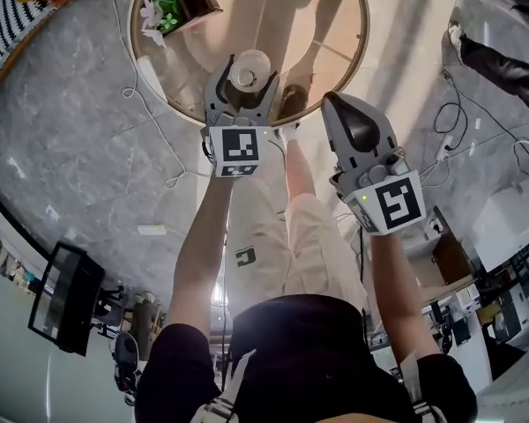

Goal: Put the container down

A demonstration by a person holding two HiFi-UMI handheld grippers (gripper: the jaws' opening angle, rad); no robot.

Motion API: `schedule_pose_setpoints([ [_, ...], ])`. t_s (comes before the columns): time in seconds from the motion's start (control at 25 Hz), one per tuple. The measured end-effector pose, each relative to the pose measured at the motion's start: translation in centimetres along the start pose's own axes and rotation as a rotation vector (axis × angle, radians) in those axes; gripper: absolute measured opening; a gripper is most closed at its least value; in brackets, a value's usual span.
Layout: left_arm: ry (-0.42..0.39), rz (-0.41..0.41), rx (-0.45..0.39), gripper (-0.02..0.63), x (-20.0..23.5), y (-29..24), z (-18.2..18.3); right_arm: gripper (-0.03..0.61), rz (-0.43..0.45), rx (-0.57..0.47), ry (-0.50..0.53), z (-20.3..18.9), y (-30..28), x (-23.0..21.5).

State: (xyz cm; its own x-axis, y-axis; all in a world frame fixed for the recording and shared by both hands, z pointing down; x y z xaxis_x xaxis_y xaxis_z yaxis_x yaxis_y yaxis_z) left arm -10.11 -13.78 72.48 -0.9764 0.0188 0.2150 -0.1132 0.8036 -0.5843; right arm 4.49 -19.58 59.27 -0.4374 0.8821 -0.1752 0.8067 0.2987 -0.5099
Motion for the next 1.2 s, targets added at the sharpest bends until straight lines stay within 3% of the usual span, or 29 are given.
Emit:
schedule_pose_setpoints([
  [0.72,-0.061,0.008,0.093,0.342,3.5,-8.5,-5.8,0.003,-0.067,0.035,-0.069,-2.4,-4.4,-1.9],
  [1.2,-0.051,0.03,0.111,0.344,4.1,-10.0,-7.3,0.003,-0.081,0.065,-0.096,-3.4,-4.1,-2.0],
])
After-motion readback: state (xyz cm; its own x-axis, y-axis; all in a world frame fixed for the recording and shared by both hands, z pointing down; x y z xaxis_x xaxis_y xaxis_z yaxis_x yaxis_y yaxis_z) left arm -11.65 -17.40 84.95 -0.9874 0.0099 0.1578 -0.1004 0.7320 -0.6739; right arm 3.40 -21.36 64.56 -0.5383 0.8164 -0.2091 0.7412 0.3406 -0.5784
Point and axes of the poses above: the fingertips, and each gripper's own axes: y backward along the fingers, x to its left, z out of its top, the point moved 7 cm from there along y, backward along the fingers, and after that the axes turned 9 degrees about y, right-handed, at the moved point
